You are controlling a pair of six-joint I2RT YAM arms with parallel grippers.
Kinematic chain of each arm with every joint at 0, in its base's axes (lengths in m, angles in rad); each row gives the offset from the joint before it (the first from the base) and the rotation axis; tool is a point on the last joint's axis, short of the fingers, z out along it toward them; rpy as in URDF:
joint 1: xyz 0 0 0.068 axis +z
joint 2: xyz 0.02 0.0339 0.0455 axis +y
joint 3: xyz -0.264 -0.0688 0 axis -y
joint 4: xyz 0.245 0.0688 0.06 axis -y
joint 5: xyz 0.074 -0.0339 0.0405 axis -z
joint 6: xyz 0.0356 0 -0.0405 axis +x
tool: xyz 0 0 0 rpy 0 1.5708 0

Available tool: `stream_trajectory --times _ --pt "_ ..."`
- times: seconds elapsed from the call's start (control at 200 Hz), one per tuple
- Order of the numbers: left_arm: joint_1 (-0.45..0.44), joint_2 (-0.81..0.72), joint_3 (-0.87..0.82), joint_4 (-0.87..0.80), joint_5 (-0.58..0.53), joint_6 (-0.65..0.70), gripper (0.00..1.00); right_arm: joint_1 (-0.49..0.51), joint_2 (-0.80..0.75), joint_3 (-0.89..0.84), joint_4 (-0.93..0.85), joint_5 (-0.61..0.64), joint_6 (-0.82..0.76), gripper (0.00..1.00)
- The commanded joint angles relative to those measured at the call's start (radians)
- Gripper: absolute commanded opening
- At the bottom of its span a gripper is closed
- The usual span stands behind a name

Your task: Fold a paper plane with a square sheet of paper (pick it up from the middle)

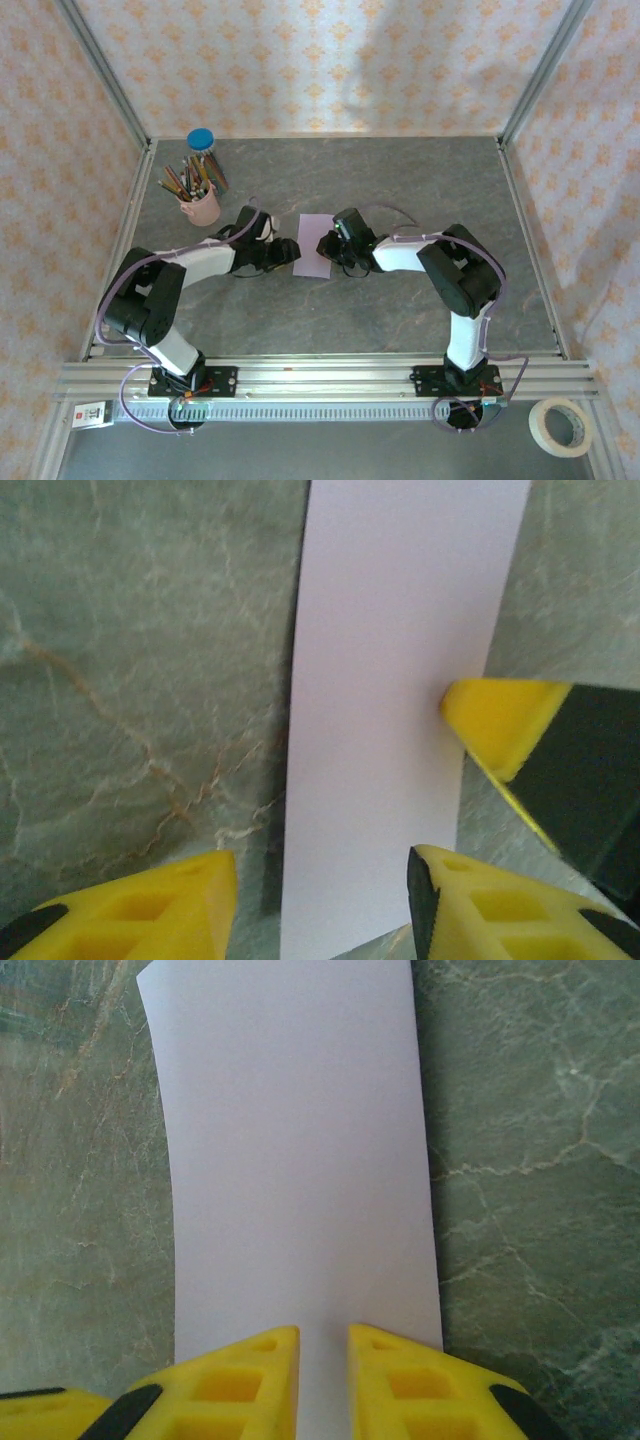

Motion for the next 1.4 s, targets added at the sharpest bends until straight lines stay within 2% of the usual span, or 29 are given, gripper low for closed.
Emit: stream_trajectory --times 0.0,0.115,0.29,0.776,1.101,1.231,1.391 --pt "-0.007 -0.008 -0.039 -0.03 -0.034 -0.016 0.46 -0.004 0.041 -0.005 -0.085 0.035 -0.018 0.2" --pt "-0.019 -0.006 -0.063 0.006 0.016 -0.043 0.42 -0.004 0.044 -0.003 -0.081 0.03 -0.016 0.2" --pt "-0.031 0.006 -0.057 0.019 0.034 -0.034 0.37 -0.005 0.046 -0.005 -0.079 0.031 -0.011 0.19" --pt "-0.025 0.027 -0.041 0.059 0.097 -0.041 0.34 -0.009 0.051 -0.015 -0.062 0.016 0.005 0.19" --pt "0.02 0.04 -0.04 0.182 0.22 -0.093 0.32 -0.01 0.047 -0.023 -0.058 0.014 0.008 0.19" --pt "0.051 0.091 -0.039 0.28 0.286 -0.143 0.31 -0.01 0.049 -0.028 -0.05 0.013 0.011 0.19" --pt "0.075 0.14 0.002 0.305 0.32 -0.144 0.3 -0.01 0.049 -0.029 -0.051 0.006 0.008 0.19"
